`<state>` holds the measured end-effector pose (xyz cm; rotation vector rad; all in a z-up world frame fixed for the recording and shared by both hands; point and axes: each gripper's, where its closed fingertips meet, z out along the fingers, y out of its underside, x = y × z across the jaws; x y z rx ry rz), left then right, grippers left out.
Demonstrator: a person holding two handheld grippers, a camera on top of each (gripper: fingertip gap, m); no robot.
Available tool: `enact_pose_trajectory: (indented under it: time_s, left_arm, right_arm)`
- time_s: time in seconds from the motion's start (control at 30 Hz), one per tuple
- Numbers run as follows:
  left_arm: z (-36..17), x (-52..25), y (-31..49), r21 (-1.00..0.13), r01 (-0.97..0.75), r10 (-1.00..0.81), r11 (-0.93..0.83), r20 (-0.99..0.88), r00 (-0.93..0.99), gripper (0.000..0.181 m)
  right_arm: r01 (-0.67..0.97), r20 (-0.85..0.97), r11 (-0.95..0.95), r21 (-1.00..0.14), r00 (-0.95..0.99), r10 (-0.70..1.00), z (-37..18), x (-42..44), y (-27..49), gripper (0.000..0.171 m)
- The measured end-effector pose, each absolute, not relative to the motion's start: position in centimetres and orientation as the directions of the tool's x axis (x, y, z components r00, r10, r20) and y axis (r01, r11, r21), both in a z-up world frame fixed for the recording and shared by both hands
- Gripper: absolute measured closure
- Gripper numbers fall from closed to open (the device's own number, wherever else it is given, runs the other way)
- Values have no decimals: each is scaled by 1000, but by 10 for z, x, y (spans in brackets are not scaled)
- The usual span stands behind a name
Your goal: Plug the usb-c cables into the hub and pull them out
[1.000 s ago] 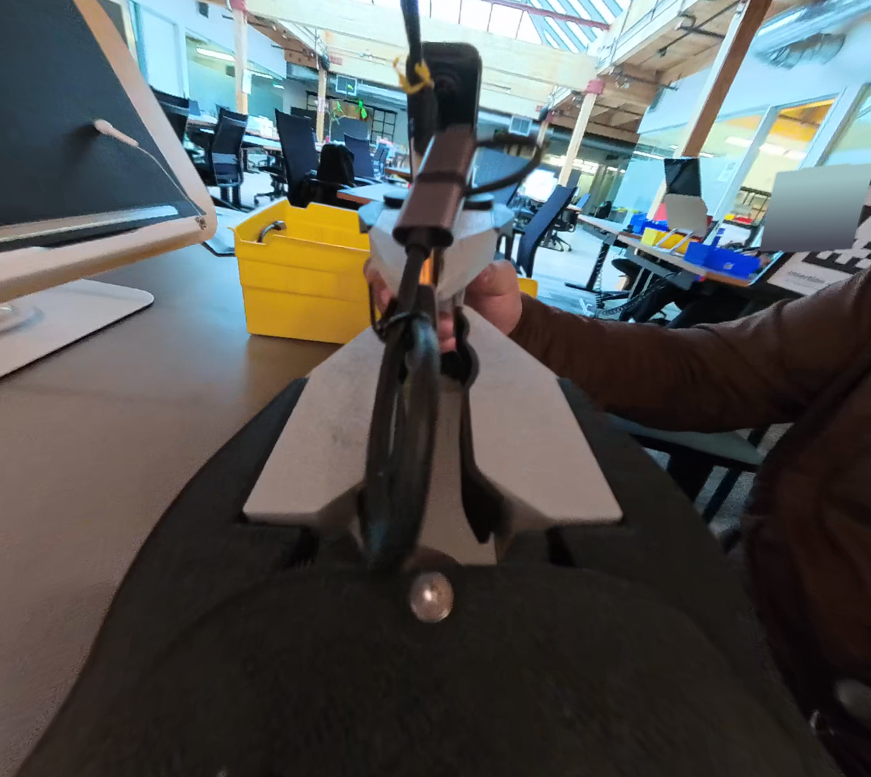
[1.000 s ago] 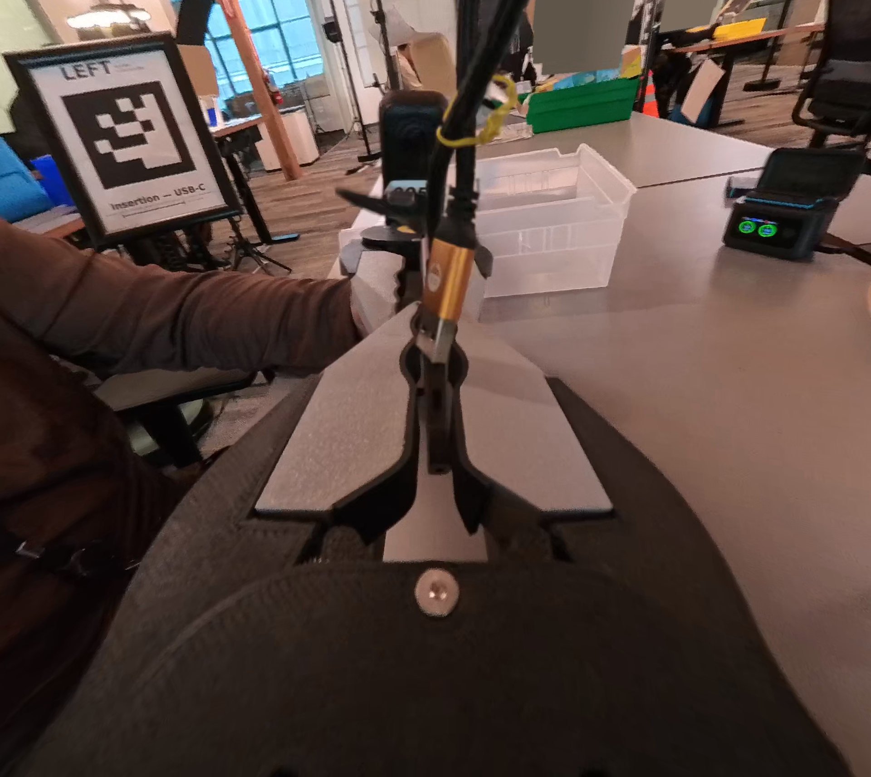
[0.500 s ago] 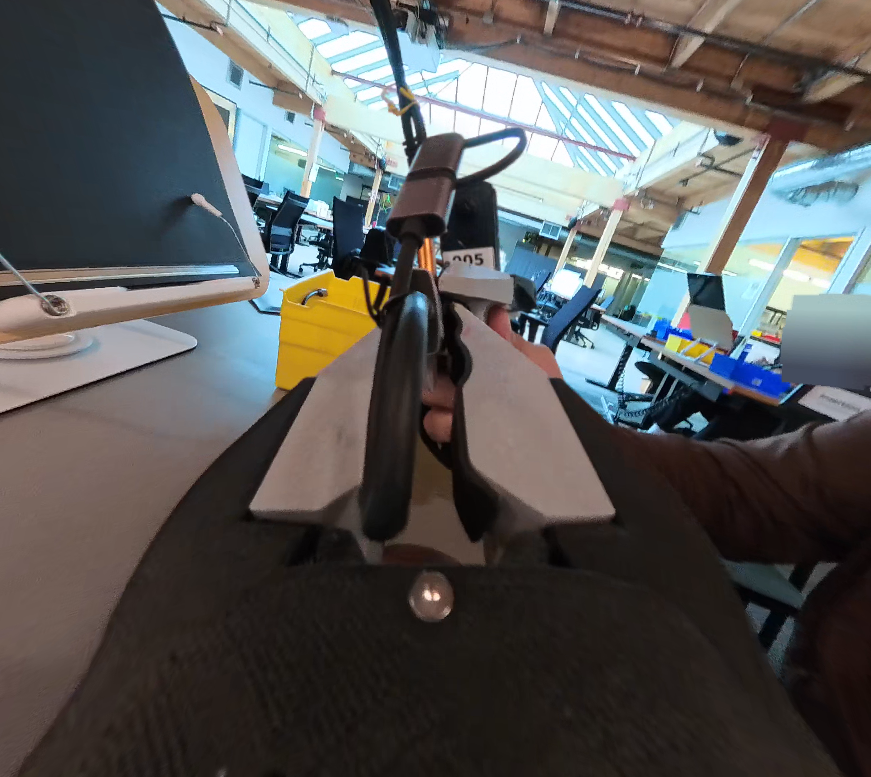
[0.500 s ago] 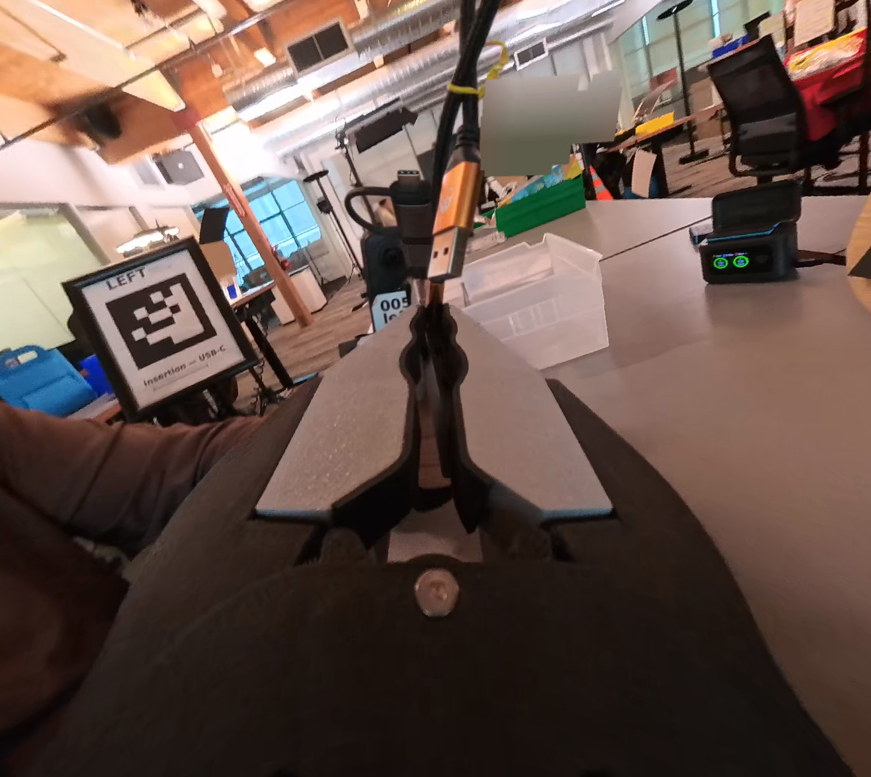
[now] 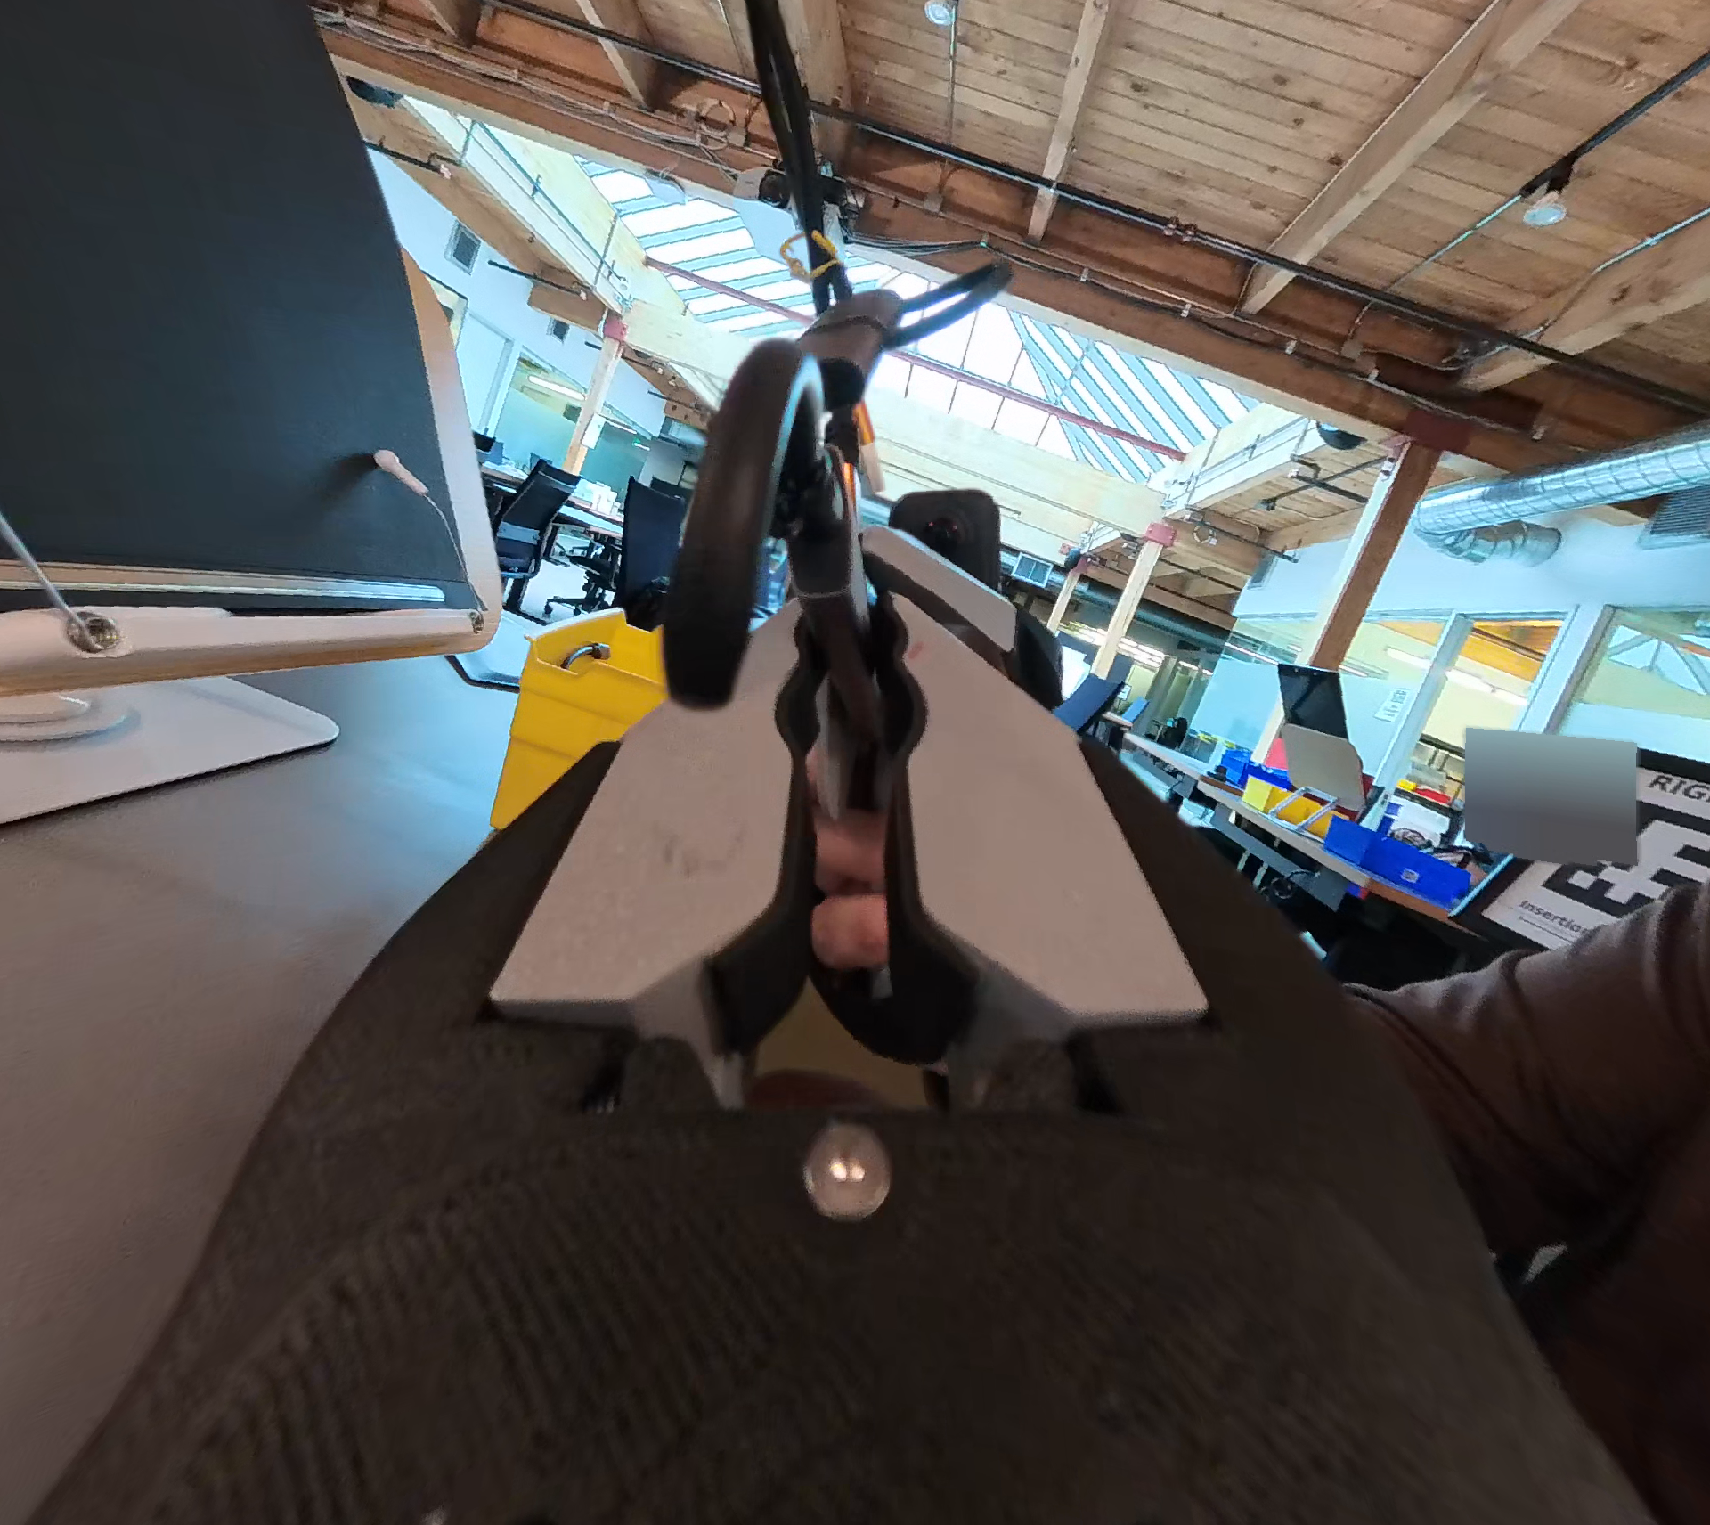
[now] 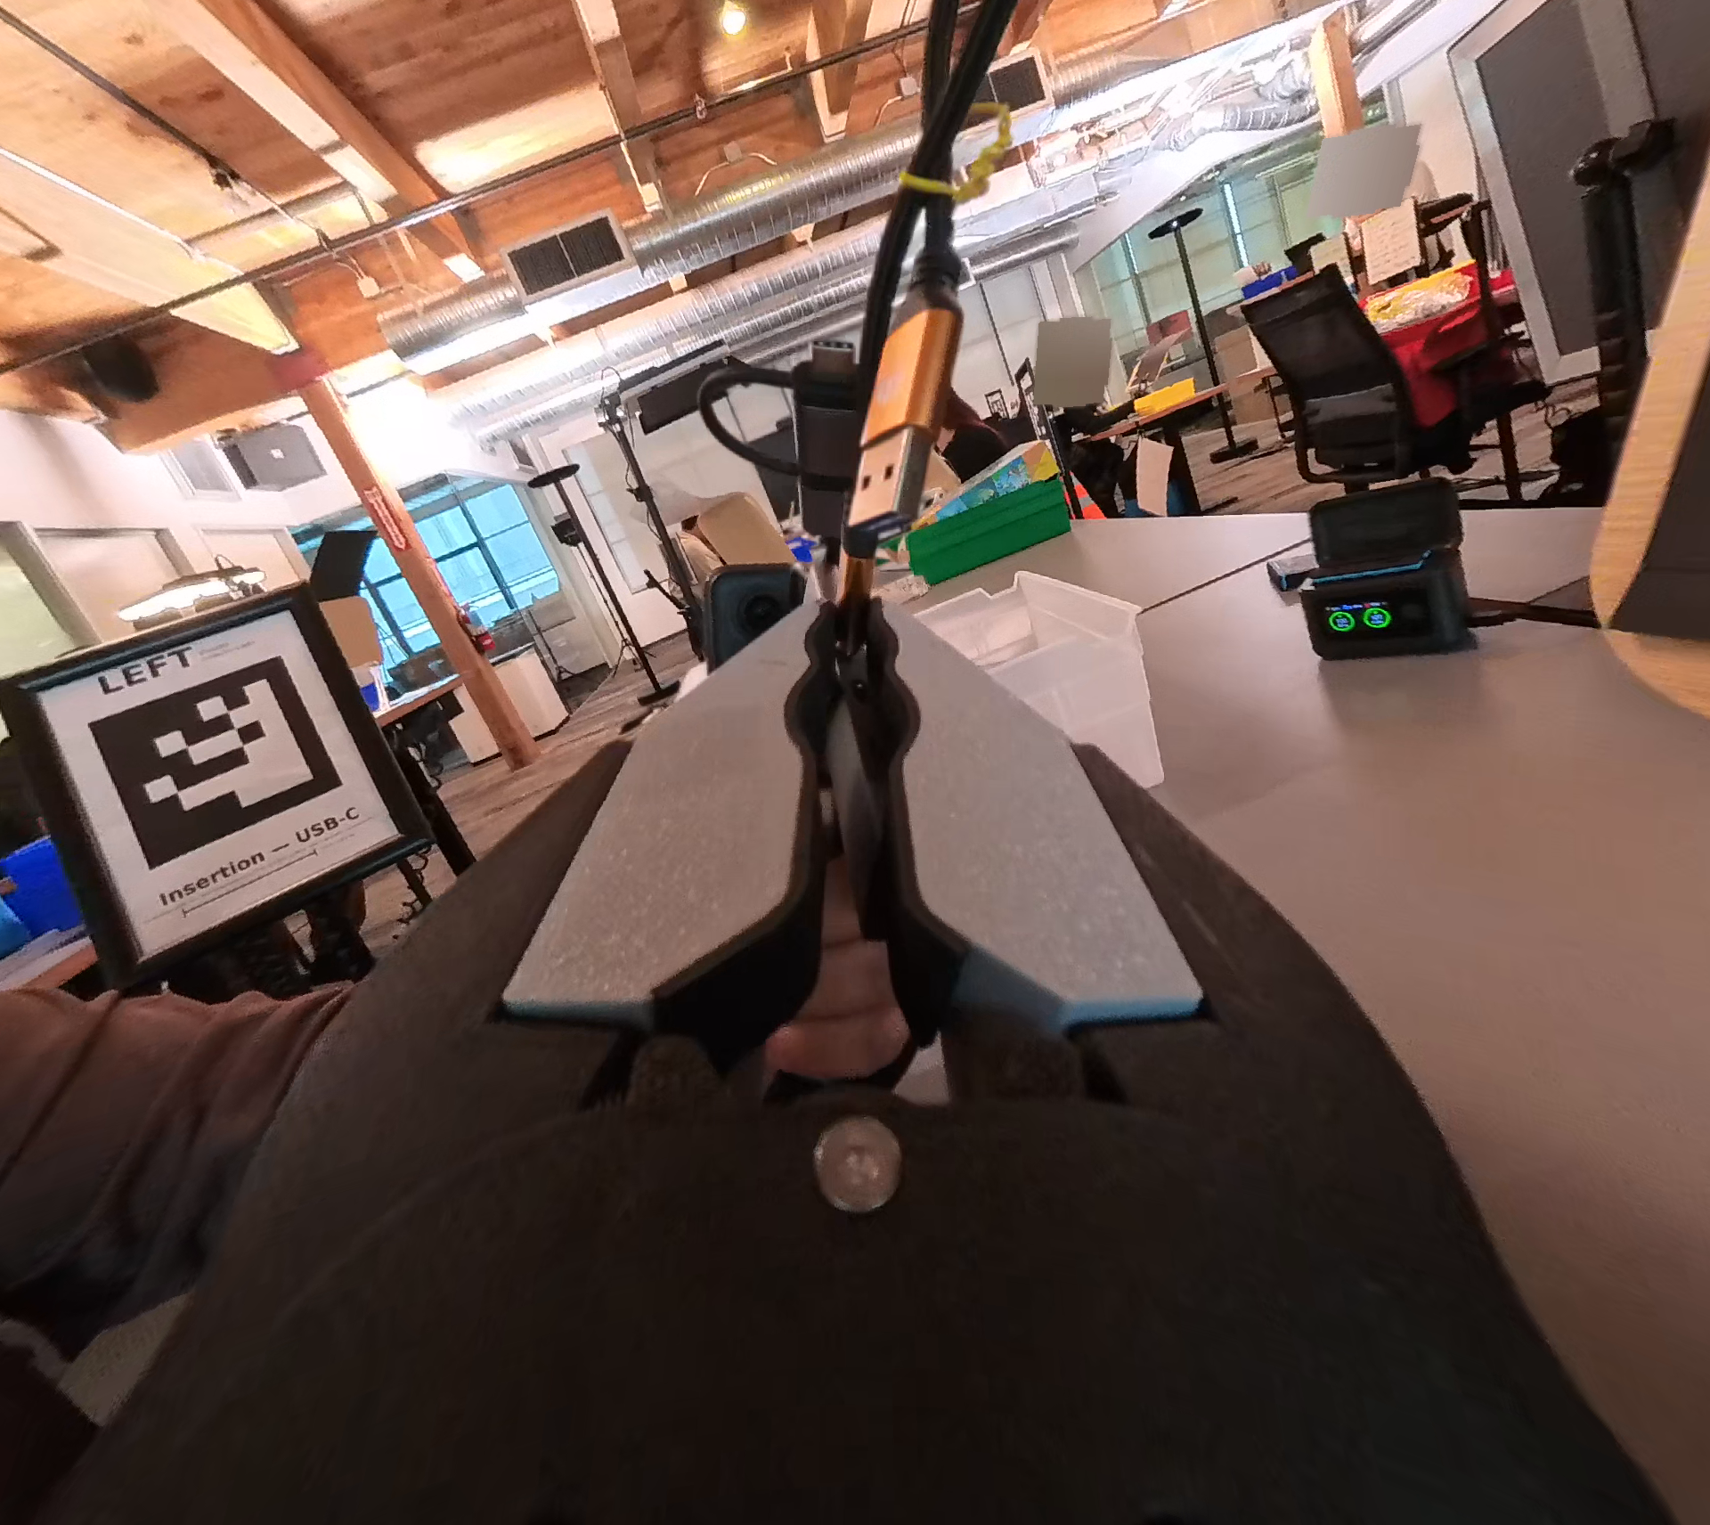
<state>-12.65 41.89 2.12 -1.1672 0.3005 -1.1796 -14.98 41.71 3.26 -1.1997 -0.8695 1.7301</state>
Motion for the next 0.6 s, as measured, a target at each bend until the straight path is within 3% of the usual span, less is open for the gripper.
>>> enact_pose_trajectory:
  time_s: [0.33, 0.5, 0.6]
  left_arm:
    - [23, -131, 415, -854, 519, -831, -39, 316, 457, 174]
    - [21, -135, 416, -852, 521, -825, -47, 327, 460, 174]
    - [16, -127, 416, -865, 497, -833, -66, 323, 449, 174]
  right_arm:
    - [-135, -200, -218, -967, -135, 970, 31, -150, 413, 164]
    - [-111, -232, -255, -961, -183, 955, 27, -144, 417, 168]
    - [-75, -240, -261, -962, -216, 947, 23, -147, 412, 157]
